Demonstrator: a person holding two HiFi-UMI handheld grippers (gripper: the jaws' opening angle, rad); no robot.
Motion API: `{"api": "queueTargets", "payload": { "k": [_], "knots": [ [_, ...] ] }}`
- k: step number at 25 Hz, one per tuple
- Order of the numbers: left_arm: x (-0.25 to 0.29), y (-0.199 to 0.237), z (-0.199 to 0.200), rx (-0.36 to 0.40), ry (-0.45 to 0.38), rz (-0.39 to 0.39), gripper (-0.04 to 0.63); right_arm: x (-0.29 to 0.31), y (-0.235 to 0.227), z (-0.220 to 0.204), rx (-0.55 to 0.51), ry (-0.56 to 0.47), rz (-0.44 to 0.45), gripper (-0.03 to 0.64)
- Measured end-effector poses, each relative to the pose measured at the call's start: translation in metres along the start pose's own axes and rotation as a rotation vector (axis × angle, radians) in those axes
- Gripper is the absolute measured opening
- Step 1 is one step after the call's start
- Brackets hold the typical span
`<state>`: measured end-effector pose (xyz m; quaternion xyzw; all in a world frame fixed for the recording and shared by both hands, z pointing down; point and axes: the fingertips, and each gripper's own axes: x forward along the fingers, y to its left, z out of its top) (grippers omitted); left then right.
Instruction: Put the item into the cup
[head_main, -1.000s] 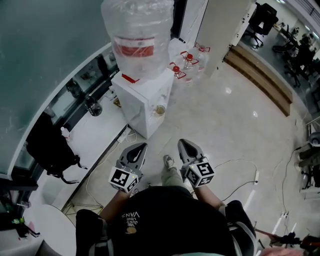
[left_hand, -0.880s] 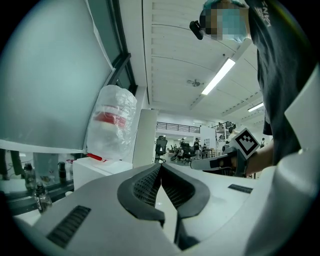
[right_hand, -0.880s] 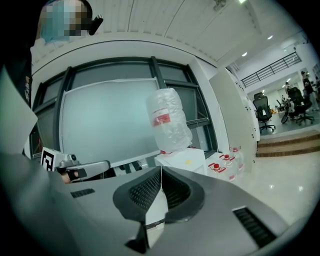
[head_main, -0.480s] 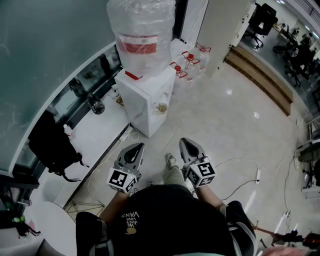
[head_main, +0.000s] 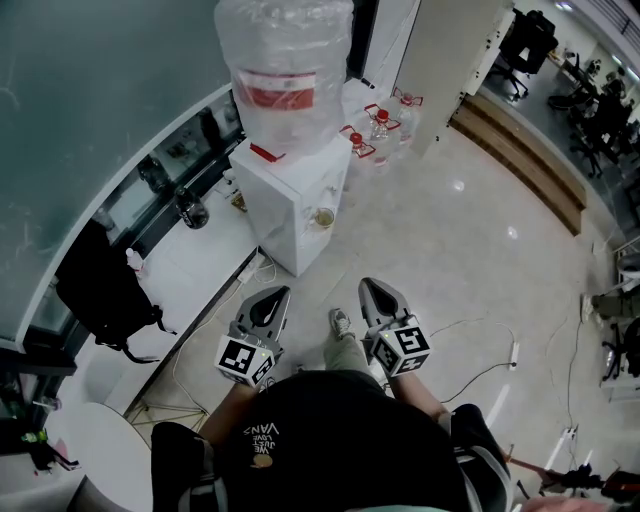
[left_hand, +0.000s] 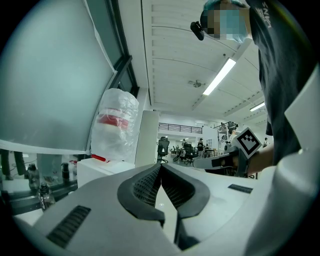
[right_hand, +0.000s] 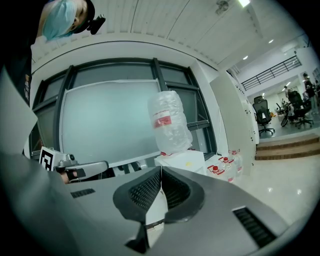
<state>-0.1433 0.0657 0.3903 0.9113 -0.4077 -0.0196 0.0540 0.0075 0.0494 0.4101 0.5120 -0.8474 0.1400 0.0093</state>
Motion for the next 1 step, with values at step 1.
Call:
{"api": "queueTargets", "payload": {
  "k": [1],
  "knots": [
    [0.0015, 0.0002, 0.0000, 0.000, -0.001, 0.000, 0.020, 0.0010, -0.0011, 0.0002, 0.000, 0.000, 0.000, 0.045]
  ]
}}
